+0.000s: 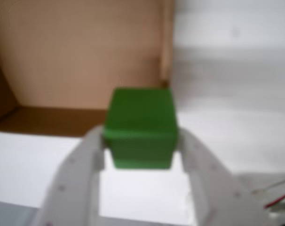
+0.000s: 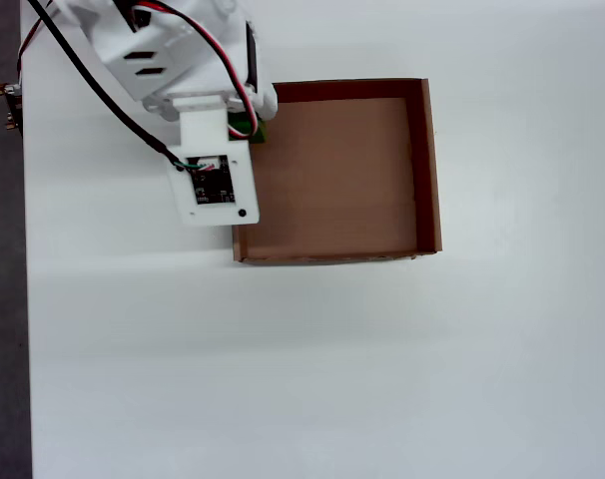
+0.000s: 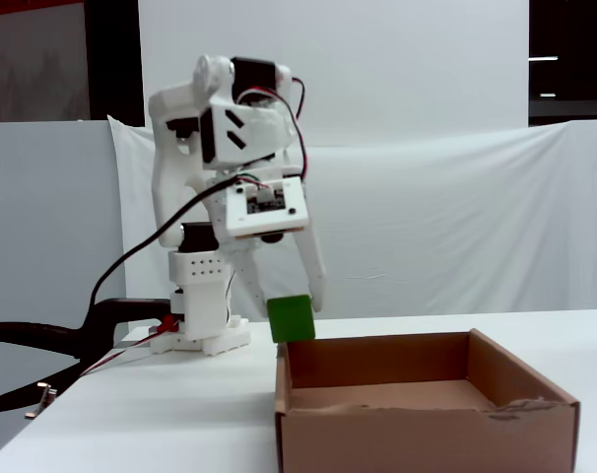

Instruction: Grasp a green cube and put it in a box.

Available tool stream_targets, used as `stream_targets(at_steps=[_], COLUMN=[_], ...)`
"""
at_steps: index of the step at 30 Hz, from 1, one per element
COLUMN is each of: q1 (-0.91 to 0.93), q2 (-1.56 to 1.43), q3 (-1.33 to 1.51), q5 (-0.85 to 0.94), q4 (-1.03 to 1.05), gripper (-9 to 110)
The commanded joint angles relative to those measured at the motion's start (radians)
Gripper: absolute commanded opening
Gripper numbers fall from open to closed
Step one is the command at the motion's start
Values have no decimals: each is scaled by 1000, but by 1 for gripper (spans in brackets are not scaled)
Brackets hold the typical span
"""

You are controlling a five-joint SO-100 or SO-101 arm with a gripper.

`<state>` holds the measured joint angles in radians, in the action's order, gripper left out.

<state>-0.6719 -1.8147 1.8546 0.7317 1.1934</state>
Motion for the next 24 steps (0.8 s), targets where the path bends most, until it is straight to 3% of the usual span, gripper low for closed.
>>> stream_targets(at_steps=[1,13,24], q1=[-31,-161,-110], q2=[32,74,163], q3=[-121,-129,-167], q5=[-41,-123,-138], q4=[0,0,-87], gripper=[15,15,15])
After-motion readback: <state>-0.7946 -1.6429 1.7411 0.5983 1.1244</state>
